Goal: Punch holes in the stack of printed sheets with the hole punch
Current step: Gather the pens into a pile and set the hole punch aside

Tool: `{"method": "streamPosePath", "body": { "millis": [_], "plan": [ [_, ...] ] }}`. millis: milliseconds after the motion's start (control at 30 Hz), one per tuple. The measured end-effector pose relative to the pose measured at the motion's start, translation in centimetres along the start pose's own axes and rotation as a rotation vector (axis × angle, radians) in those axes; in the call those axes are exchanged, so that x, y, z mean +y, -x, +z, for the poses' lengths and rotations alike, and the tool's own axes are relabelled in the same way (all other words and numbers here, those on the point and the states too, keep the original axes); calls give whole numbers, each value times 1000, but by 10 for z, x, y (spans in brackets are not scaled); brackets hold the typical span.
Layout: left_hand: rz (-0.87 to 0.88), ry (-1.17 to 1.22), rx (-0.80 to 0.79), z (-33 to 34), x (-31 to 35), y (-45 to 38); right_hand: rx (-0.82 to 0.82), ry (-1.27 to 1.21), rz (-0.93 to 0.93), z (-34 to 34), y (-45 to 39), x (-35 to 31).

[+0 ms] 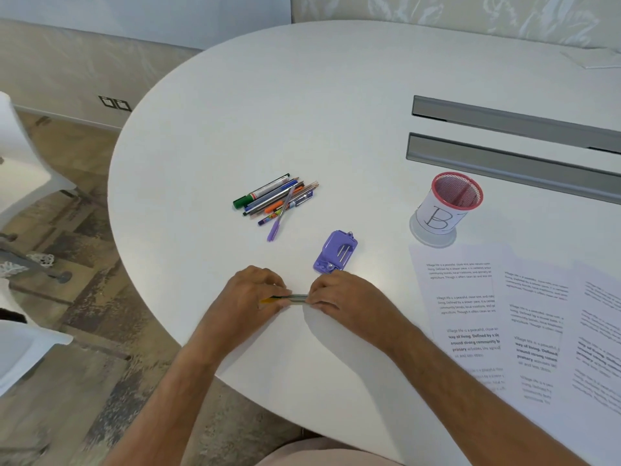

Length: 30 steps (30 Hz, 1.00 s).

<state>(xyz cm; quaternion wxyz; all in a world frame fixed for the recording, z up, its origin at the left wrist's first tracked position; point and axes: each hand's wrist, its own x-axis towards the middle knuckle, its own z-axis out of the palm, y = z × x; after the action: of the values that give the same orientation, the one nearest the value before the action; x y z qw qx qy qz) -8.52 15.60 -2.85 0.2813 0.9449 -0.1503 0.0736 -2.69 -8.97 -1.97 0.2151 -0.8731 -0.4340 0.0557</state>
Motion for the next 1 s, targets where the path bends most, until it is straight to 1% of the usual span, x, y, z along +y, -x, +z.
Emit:
{"method": "streamPosePath", "body": {
  "millis": [133, 233, 333, 467, 667, 733, 800, 1000],
  "plan": [
    [-15, -59, 43, -13, -14, -1, -51, 166, -60, 10, -25, -7],
    [-71, -121, 72, -17, -23, 0, -60, 270, -86, 15, -43, -8],
    [-166, -153, 125, -17, -30, 0, -47, 341, -99, 14, -59, -8],
    [-266, -195, 171, -11, -31, -7, -55, 468, -49, 9, -80, -10],
    [-304, -302, 178, -7, -17, -33, -97, 549, 104, -4, -108, -3],
    [-300, -336, 176, -5, -13, -44, -92, 553, 150, -6, -113, 2],
    [-299, -368, 168, -2, -9, -56, -47, 512, 202, -7, -113, 8],
    [-314, -389, 168, 7, -9, -88, 135, 205, 306, -19, -89, 23]
  ]
}}
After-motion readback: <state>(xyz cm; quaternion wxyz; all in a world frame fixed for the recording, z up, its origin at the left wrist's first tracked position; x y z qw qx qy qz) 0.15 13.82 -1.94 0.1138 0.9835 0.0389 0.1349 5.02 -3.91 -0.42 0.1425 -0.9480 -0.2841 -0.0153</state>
